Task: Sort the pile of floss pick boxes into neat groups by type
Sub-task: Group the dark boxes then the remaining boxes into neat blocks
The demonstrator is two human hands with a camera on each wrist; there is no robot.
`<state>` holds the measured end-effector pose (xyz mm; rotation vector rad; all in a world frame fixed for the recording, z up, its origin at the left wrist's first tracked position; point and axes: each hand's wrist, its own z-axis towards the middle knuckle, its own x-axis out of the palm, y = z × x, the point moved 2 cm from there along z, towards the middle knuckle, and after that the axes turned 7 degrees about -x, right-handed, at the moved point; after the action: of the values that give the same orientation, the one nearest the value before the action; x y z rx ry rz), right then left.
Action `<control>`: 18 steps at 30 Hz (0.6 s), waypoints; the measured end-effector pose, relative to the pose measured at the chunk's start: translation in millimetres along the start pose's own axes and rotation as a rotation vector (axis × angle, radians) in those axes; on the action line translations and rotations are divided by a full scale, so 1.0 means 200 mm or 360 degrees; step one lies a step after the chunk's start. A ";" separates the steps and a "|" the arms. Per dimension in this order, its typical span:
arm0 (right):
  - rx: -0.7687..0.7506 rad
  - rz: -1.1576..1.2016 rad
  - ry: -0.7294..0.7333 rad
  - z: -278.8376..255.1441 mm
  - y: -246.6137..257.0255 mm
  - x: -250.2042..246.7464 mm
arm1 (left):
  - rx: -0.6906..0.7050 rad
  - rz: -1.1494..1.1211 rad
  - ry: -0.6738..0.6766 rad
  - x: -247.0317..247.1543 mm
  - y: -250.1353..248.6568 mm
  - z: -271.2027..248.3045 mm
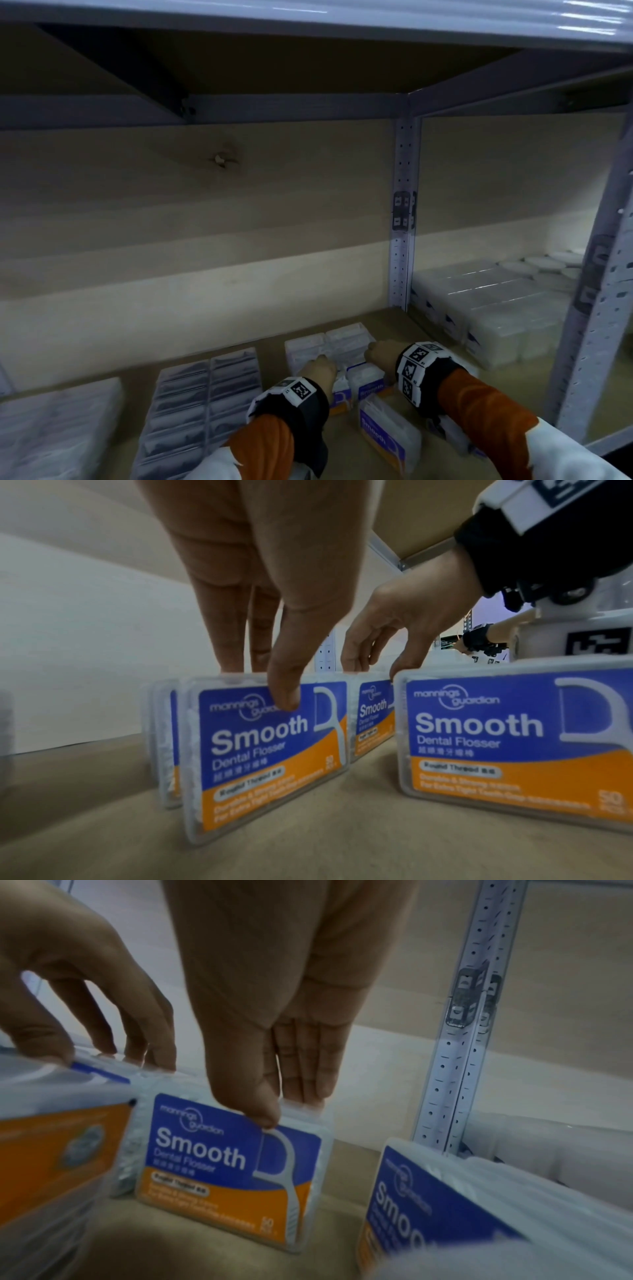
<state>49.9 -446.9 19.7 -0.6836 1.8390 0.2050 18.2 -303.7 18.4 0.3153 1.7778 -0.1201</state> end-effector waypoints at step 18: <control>0.0072 -0.0061 0.0084 -0.02 0.02 -0.04 | -0.0118 -0.0158 0.0031 -0.03 0.01 0.02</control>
<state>46.3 -443.1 27.9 -0.6977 1.8737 0.1208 24.3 -304.5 22.4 0.1755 1.8129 -0.1219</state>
